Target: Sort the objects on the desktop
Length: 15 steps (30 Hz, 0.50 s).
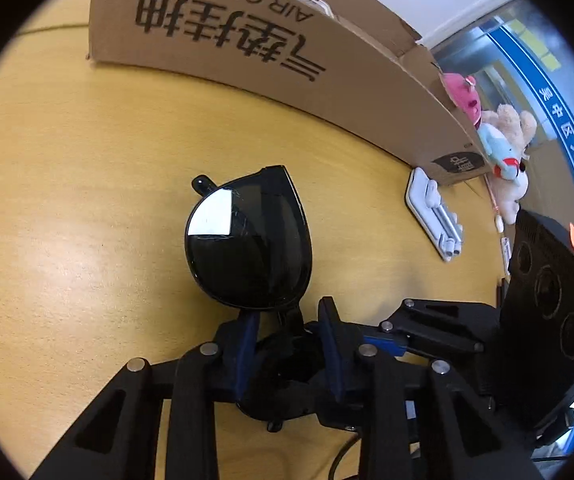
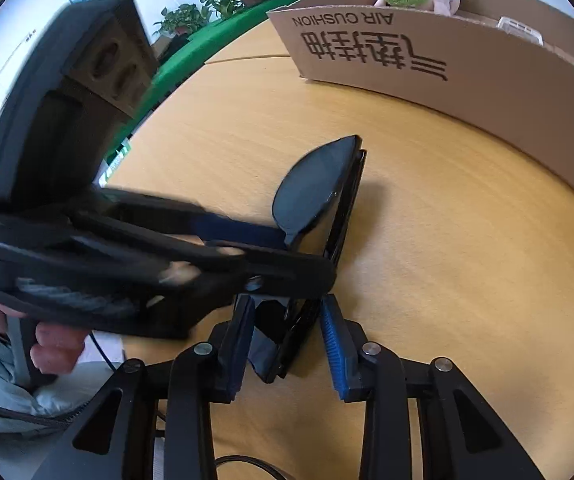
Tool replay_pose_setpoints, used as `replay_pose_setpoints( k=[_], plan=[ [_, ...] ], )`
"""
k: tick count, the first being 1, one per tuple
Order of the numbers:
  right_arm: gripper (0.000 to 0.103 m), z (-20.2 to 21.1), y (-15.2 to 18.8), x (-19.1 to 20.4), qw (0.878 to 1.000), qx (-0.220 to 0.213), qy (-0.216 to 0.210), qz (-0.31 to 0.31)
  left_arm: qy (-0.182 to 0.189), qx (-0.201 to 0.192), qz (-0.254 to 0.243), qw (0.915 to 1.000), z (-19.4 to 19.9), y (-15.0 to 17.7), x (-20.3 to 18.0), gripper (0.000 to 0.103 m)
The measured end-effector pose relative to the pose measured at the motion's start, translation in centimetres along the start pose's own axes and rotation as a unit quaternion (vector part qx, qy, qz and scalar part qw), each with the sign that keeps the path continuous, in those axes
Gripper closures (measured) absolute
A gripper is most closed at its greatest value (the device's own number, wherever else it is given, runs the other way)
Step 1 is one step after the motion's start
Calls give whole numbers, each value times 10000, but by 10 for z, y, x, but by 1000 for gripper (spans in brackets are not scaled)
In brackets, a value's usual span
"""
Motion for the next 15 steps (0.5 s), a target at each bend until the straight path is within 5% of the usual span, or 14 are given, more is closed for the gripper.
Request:
replay_pose_setpoints(
  k=[15],
  plan=[
    [79,42,9,1,9976,-610,-200,-264,252,-502,-232,9982,29,-13,-28,84]
  ],
)
Point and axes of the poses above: each gripper's, at about its wrist camera, not at the fingertips, and z roughly against the way its jaws point, x to its left, y to its underside, the point moved 1 cm from there along -z, roughly the way its jaws point, and after that the axes turned 1 degree about x, right-handed, at the moved point
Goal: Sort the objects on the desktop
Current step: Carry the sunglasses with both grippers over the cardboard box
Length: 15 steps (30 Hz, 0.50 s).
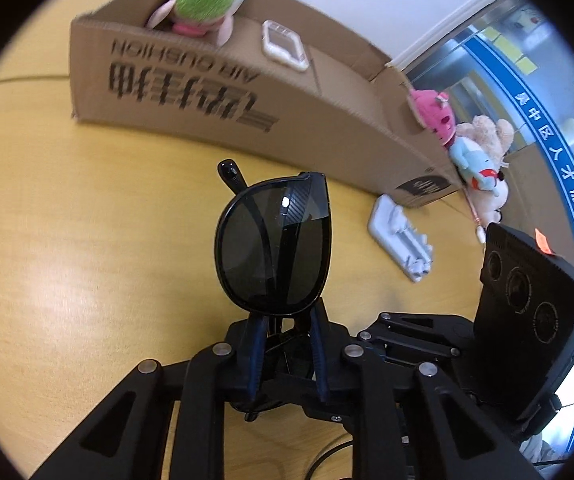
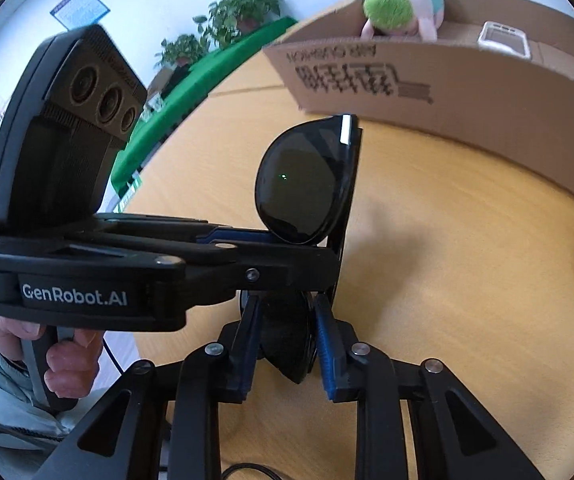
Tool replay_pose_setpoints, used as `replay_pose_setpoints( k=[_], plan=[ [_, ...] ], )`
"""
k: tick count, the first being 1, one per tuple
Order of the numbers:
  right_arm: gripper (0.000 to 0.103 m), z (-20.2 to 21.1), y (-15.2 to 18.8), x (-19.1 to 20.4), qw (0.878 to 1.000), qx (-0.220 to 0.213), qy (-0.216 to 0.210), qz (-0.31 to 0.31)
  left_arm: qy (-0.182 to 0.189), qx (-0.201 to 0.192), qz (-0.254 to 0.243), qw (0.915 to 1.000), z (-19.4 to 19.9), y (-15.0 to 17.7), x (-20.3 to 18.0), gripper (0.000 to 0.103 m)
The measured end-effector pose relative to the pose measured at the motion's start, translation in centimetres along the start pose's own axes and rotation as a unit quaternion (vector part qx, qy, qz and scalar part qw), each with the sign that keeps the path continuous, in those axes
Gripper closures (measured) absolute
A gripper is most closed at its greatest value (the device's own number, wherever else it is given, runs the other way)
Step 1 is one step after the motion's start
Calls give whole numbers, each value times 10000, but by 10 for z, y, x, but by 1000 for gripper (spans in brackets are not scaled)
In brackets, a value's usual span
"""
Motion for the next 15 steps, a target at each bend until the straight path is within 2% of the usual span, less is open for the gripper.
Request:
replay_pose_setpoints(
  k=[8,15],
  plan=[
    [81,58,-19,7,9967,-759,255,130,161,-391,-668,9969,26,-38,-48,84],
    [82,104,-70,18,9852,-1496,726,418,285,-895,-1444,9851,57,-91,-108,84]
  ],
)
Point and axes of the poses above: each gripper's, at about its wrist camera, not at the fingertips, and z roughly against the way its jaws point, x to its left, y to its underside, the point moved 1 cm from there along -z, roughly the way its jaws point, and after that the axes turned 1 degree about x, right-handed, at the moved point
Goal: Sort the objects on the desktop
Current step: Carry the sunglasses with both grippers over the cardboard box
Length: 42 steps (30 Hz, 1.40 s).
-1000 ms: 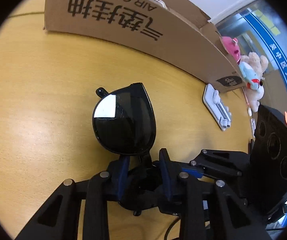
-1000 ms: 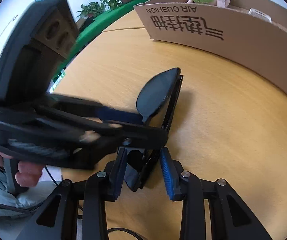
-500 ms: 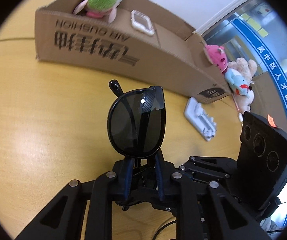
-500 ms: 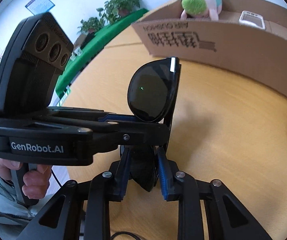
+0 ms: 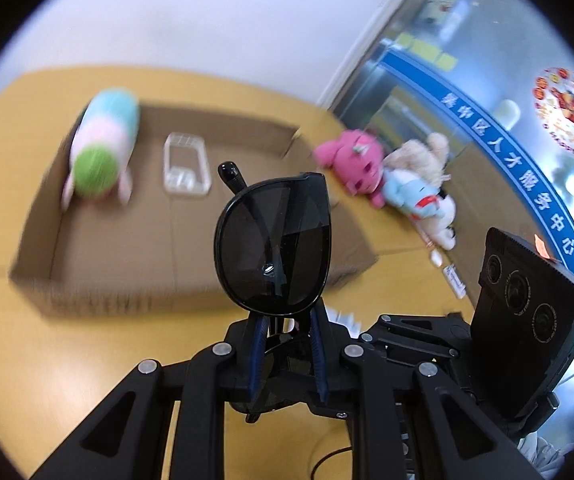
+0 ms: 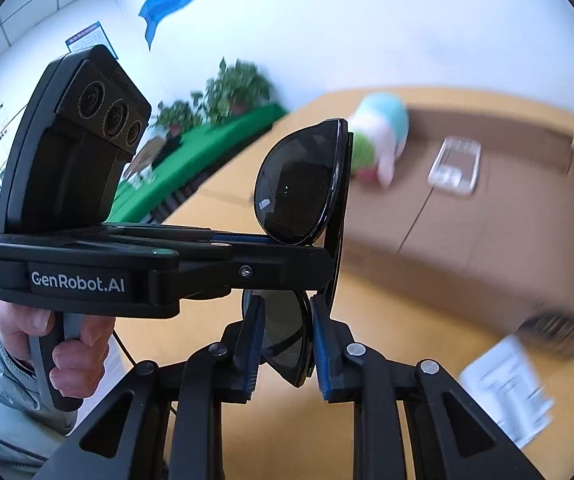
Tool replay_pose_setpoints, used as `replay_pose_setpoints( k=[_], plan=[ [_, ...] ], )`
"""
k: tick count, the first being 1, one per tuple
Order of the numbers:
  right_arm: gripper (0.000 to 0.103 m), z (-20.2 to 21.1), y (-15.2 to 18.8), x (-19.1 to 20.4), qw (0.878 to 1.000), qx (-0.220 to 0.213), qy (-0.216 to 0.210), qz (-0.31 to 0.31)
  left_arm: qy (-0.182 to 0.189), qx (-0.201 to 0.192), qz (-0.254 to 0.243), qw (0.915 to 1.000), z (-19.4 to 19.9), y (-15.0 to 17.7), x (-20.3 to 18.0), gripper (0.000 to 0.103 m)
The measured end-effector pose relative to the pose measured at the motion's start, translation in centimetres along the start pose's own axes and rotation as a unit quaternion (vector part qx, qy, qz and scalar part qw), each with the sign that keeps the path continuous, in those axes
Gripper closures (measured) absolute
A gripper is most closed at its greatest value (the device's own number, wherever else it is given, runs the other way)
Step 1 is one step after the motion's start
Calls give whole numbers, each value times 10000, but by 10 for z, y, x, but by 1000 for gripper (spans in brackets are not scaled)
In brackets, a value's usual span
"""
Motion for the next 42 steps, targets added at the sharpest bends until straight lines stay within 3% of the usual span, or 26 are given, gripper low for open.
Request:
replay_pose_setpoints(
  k=[13,21,33,42],
  plan=[
    [85,88,-117,6,9886,-1102,696,751,310,-932,-996,9902,46,-114,-53,84],
    [86,120,-184,-6,9845,-1389,692,811,467,-1022,-1159,9869,54,-176,-67,84],
    [87,105,-257,-41,9815,-1454,901,860,486,-1131,-1236,9847,32,-234,-66,84],
    [86,62,-278,-99,9868,-1228,910,527,614,-815,-1016,9896,-33,-256,-34,84]
  ],
)
Point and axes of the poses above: each gripper's, at about its wrist camera, not at the fingertips, and z roughly against the way its jaws point, x to its left, y to its underside, the point moved 1 cm from there along -z, roughly the way its jaws point, and after that the axes turned 1 degree about x, right-handed, at the moved point
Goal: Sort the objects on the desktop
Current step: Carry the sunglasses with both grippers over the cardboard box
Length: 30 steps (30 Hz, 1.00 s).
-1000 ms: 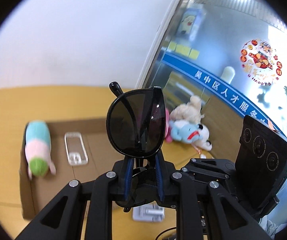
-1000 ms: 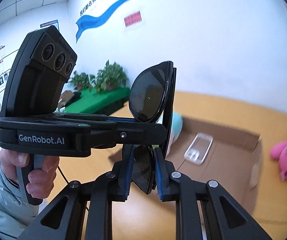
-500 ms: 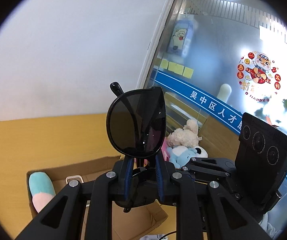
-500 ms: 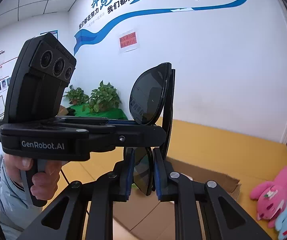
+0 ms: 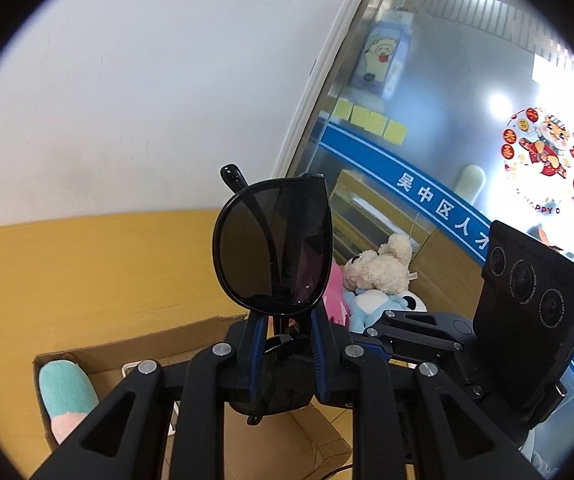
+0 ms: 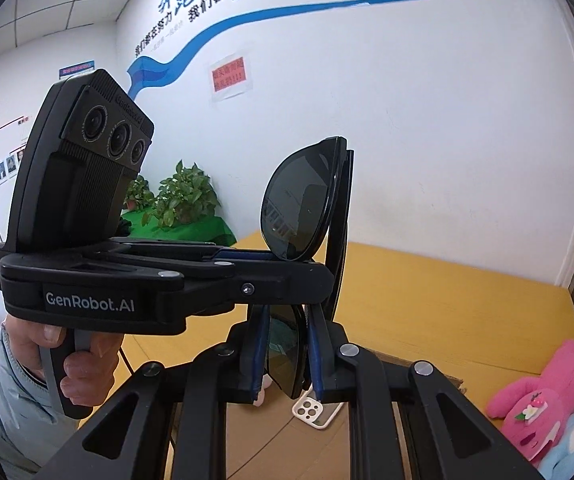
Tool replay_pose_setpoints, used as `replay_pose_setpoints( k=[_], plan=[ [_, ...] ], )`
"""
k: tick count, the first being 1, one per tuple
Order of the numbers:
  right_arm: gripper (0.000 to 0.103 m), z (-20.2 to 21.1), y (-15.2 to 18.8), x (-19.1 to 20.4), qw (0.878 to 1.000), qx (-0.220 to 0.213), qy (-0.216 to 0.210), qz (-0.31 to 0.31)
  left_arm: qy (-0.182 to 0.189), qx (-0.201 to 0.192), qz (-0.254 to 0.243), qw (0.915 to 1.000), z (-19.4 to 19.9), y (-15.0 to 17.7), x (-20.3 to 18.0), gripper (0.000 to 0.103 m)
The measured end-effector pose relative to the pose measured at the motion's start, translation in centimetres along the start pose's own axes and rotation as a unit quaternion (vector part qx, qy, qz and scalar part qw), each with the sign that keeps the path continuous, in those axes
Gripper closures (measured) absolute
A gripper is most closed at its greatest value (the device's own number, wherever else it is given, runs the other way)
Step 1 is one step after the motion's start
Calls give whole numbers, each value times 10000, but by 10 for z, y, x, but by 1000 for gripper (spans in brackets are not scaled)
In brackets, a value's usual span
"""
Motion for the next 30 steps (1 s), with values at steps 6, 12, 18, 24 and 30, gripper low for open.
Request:
replay_pose_setpoints(
  k=[6,12,18,24,30],
  plan=[
    [86,-65,16,-44,9977,498,-36,-450,198,481,413,9978,-68,20,49,84],
    [86,-130,61,-89,9894,1082,-108,-964,366,1086,906,9893,-144,53,93,84],
    [86,-164,120,-133,9767,1622,-11,-1403,529,1709,1469,9728,-206,89,124,84],
    [86,-190,171,-164,9580,2156,-27,-1890,488,2245,1948,9536,-248,119,146,84],
    [85,-224,201,-182,9338,2669,129,-2379,460,2607,2330,9357,-275,145,162,84]
  ],
)
Point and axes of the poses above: each gripper's, at about its wrist camera, not at the fingertips, and z roughly against the way its jaws point, x to its left, y to its underside, the point moved 1 cm from there along -z, roughly the way its jaws point, and after that the axes turned 1 degree about x, right-handed, at the moved point
